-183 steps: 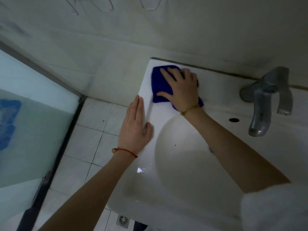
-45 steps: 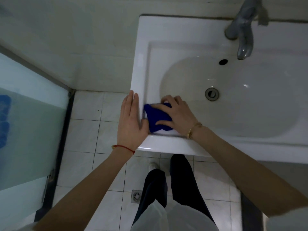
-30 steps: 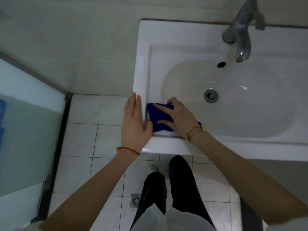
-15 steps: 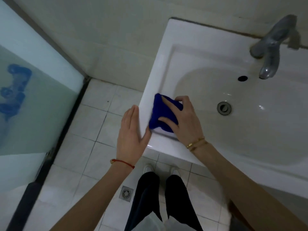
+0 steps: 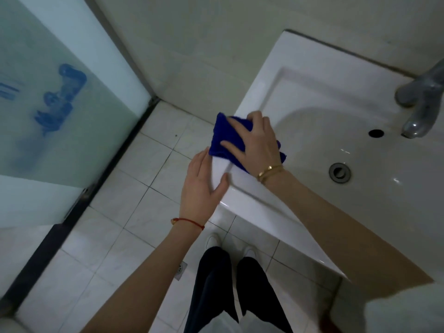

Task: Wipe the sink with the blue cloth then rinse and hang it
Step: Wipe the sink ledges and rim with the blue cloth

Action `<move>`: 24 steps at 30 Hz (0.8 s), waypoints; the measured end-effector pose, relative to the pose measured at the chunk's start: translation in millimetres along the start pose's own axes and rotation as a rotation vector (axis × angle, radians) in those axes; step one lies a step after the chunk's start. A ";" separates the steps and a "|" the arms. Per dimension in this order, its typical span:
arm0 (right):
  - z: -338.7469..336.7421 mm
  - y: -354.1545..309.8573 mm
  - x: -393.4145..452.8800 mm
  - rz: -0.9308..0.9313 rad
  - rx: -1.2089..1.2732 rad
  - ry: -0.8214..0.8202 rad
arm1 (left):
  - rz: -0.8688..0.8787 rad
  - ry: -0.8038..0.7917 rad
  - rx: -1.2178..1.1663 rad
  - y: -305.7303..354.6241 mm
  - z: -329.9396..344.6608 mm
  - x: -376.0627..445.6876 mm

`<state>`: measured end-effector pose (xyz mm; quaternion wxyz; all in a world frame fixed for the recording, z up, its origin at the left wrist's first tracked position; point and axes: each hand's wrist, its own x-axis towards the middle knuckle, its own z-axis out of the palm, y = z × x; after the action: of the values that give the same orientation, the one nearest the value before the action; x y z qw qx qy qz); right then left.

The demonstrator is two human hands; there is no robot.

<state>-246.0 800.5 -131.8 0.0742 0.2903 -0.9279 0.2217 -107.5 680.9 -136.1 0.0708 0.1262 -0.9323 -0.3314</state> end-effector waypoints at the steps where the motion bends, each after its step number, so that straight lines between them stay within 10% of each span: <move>1: -0.1 -0.8 -9.1 -0.073 0.008 -0.013 | 0.003 -0.005 -0.002 -0.3 -0.1 0.2; 10: -3.2 48.3 73.6 0.215 -0.116 -0.048 | -0.011 -0.045 0.056 3.4 -7.0 0.7; 24: -67.5 -8.6 -106.2 0.203 0.138 -0.462 | 0.333 -0.232 0.203 -9.3 -32.6 6.8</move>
<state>-153.3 878.6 -96.8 -0.1821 0.2429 -0.9273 0.2187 -105.2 652.5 -116.6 0.0038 -0.0620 -0.9707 -0.2321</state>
